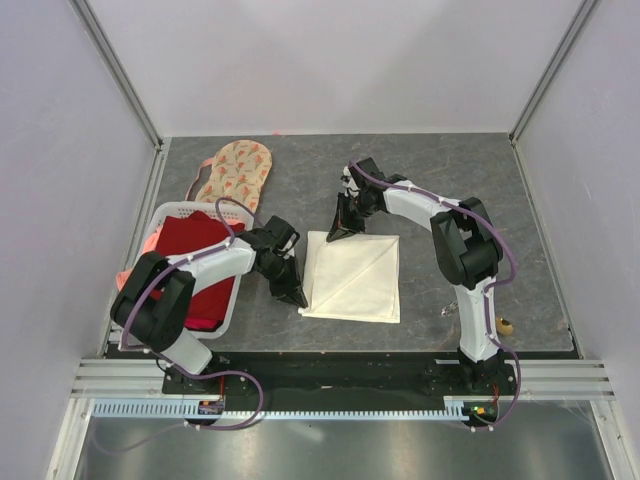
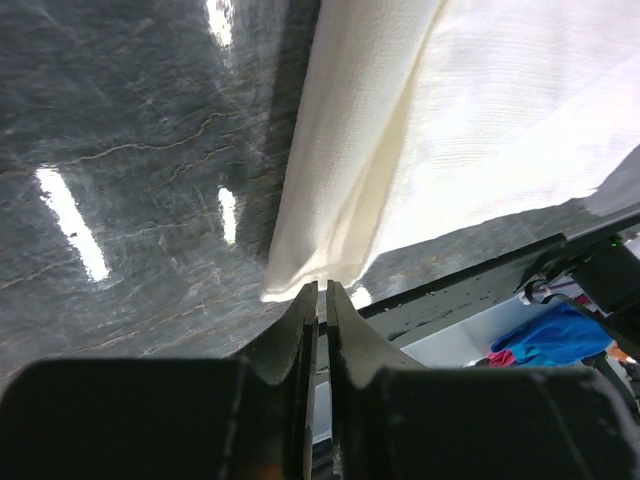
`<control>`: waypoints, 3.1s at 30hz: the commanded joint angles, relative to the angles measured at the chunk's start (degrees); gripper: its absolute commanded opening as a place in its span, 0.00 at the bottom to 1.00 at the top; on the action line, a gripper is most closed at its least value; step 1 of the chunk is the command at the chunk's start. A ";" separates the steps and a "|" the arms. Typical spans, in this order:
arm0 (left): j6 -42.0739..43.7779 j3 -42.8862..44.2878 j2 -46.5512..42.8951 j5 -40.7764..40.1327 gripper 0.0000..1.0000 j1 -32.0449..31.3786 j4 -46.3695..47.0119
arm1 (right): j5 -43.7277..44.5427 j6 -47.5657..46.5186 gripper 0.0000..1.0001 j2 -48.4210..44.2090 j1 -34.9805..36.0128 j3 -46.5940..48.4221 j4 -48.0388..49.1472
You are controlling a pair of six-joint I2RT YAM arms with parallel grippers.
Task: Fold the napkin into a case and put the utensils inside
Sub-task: Fold the top corner of the square-folded napkin at the center of the board, then smooth out the upper triangle-folded napkin at the center of the board.
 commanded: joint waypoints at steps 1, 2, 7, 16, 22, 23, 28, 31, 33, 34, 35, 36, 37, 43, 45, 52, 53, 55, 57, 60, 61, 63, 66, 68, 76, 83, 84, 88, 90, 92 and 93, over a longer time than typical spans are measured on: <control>-0.30 3.71 -3.22 -2.22 0.16 1.46 -2.89 | -0.20 0.24 0.00 0.61 0.09 2.40 0.12; -0.03 3.81 -3.31 -2.31 0.17 1.90 -3.15 | -0.19 0.33 0.00 0.61 0.09 2.40 0.12; 0.93 3.11 -2.09 -2.31 0.24 2.43 -3.33 | 0.42 1.12 0.00 0.61 0.01 2.49 0.12; 1.03 1.17 -0.23 -2.04 0.22 2.43 -1.58 | -0.19 1.47 0.31 2.01 -0.08 3.72 -0.23; 1.03 0.38 -0.32 -1.69 0.21 2.43 -1.13 | -1.42 1.12 0.46 3.07 0.09 4.42 -0.15; 1.03 0.20 -0.32 -1.43 0.21 2.43 -1.13 | -1.34 0.86 0.47 3.07 0.18 4.77 -0.15; 0.85 -0.76 0.12 -0.90 0.17 2.43 -0.17 | 0.06 2.00 0.46 3.86 0.62 5.74 -0.24; 0.85 -1.03 1.08 -0.20 0.14 2.43 0.53 | 2.78 3.58 0.42 4.22 1.85 6.35 -0.32; 0.94 -1.11 1.43 -0.20 0.13 2.43 0.97 | 4.63 4.72 0.41 4.31 2.73 6.79 -0.59; 0.94 -1.12 1.78 -0.20 0.12 2.43 1.06 | 5.68 5.94 0.40 4.22 3.08 6.97 -0.85; 0.94 -1.12 2.05 0.06 0.12 2.43 1.24 | 7.52 6.30 0.40 4.30 3.95 7.58 -1.03; 0.94 -1.12 2.23 0.15 0.11 2.43 1.59 | 8.85 6.65 0.40 4.39 4.40 7.93 -1.72; 0.94 -1.20 2.31 0.24 0.11 2.43 1.77 | 10.08 7.09 0.39 4.31 4.92 8.29 -2.34; 0.85 -1.38 2.84 1.21 0.09 2.34 2.82 | 22.47 5.08 0.35 5.10 7.39 13.03 -9.37; 0.85 -1.55 2.84 1.38 0.09 2.34 3.00 | 24.84 4.02 0.34 4.83 7.92 13.82 -10.16; 0.85 -1.91 2.67 1.73 0.08 2.34 3.35 | 25.82 3.23 0.27 6.33 8.97 14.88 -11.31; 0.76 -1.91 2.58 1.73 0.08 2.34 3.26 | 25.82 3.23 0.27 6.50 9.23 14.97 -11.31; 0.76 -1.82 2.58 1.73 0.08 2.34 3.35 | 25.73 3.14 0.28 7.03 9.58 15.14 -11.22; 0.76 -1.73 2.49 1.82 0.07 2.34 3.44 | 25.47 2.88 0.30 7.47 9.85 15.50 -11.22; 0.76 -1.91 2.32 1.82 0.08 2.34 3.44 | 26.43 2.18 0.33 7.21 10.38 15.94 -11.31; 0.76 -1.99 2.31 1.82 0.08 2.34 3.52 | 26.70 2.00 0.33 7.12 10.55 15.85 -11.31; 0.68 -2.08 2.31 1.82 0.08 2.34 3.61 | 28.01 1.65 0.35 6.59 10.73 16.02 -11.66; 0.59 -2.08 2.32 1.91 0.07 2.34 3.61 | 29.42 0.68 0.37 5.63 10.99 16.11 -11.66; 0.59 -2.08 2.31 1.91 0.07 2.34 3.70 | 29.51 0.33 0.36 5.54 11.08 16.11 -11.75; 0.41 -2.08 2.84 2.26 0.07 2.34 4.05 | 27.84 0.07 0.33 7.20 12.13 17.07 -11.92; 0.06 -2.08 2.93 2.52 0.07 2.34 4.23 | 28.55 -0.46 0.34 9.14 12.75 17.26 -12.45; 0.06 -2.08 3.02 2.53 0.07 2.34 4.23 | 28.55 -0.37 0.34 9.31 12.84 17.08 -12.45; 0.06 -2.08 2.93 2.53 0.07 2.34 4.23 | 29.16 -0.55 0.27 9.49 12.84 17.51 -12.45; 0.06 -2.17 3.11 2.53 0.07 2.34 4.23 | 29.60 -0.55 0.24 9.58 12.66 17.87 -12.63; 0.06 -2.26 3.11 2.53 0.07 2.34 4.40 | 30.04 -0.99 0.19 9.58 12.75 18.40 -12.72; 0.06 -2.35 3.11 2.53 0.07 2.34 4.32 | 30.04 -1.16 0.15 9.67 12.66 18.74 -12.98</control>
